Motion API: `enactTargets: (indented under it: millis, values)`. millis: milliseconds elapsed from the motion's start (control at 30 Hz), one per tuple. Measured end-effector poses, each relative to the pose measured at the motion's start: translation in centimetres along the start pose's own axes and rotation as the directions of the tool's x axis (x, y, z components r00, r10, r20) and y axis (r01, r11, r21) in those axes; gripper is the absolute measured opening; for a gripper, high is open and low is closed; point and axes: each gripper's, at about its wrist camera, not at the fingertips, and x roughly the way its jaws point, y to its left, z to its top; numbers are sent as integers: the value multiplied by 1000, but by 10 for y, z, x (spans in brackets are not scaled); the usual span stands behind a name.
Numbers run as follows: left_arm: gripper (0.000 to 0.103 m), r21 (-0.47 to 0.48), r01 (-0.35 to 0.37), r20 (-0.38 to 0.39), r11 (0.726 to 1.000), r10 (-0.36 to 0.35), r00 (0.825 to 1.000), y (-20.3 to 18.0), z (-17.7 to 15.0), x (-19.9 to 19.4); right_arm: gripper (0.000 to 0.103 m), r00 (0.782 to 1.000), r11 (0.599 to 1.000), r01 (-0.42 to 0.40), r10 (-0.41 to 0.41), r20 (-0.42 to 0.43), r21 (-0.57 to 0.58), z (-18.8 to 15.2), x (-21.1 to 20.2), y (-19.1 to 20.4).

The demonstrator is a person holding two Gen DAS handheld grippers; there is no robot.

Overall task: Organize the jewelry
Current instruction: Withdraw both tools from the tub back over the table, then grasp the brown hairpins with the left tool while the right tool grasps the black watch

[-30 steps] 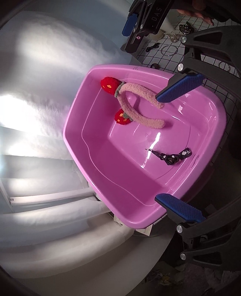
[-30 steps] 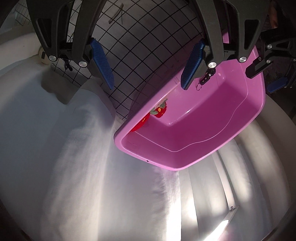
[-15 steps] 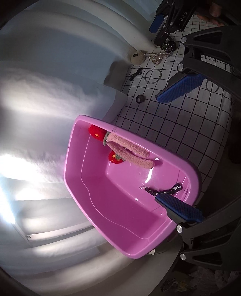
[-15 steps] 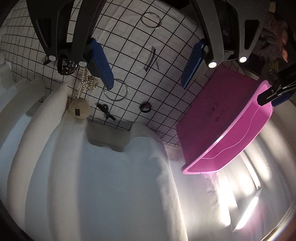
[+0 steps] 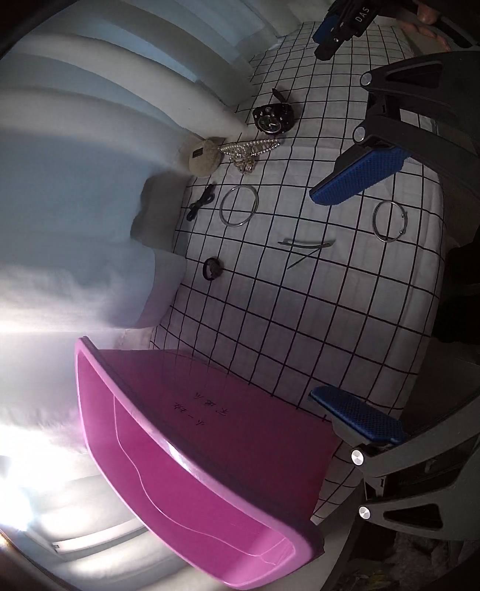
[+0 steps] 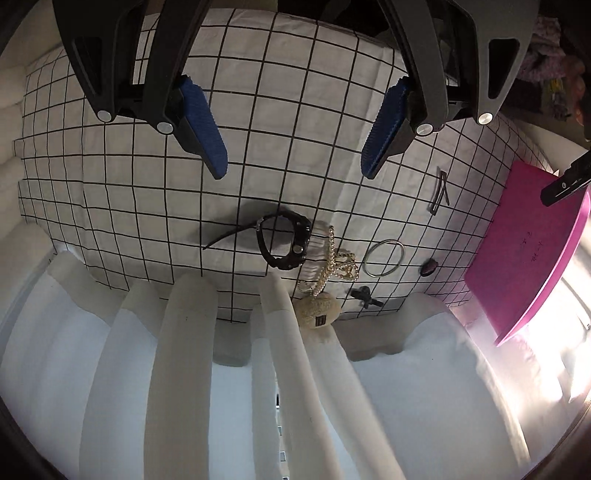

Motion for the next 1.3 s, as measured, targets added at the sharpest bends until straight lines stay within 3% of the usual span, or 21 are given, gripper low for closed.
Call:
enactTargets:
  millis: [300, 567, 933, 1300]
  values:
    - [97, 14, -24, -35, 1000, 24, 999, -38, -19, 43, 72, 1000, 999, -19, 18, -20, -48, 2, 35, -27]
    - [97, -62, -58, -69, 996, 54, 996, -44, -24, 88, 72, 997, 991, -72, 69, -28, -116, 22, 79, -30]
    - [97, -83, -109, -78, 991, 103, 992, -54, -27, 122, 72, 989, 969, -143, 133, -63, -202, 40, 127, -23]
    - [97, -107, -122, -85, 987, 113, 990, -58, -25, 136, 74, 999, 922, -54, 53, -15, -384, 49, 139, -8]
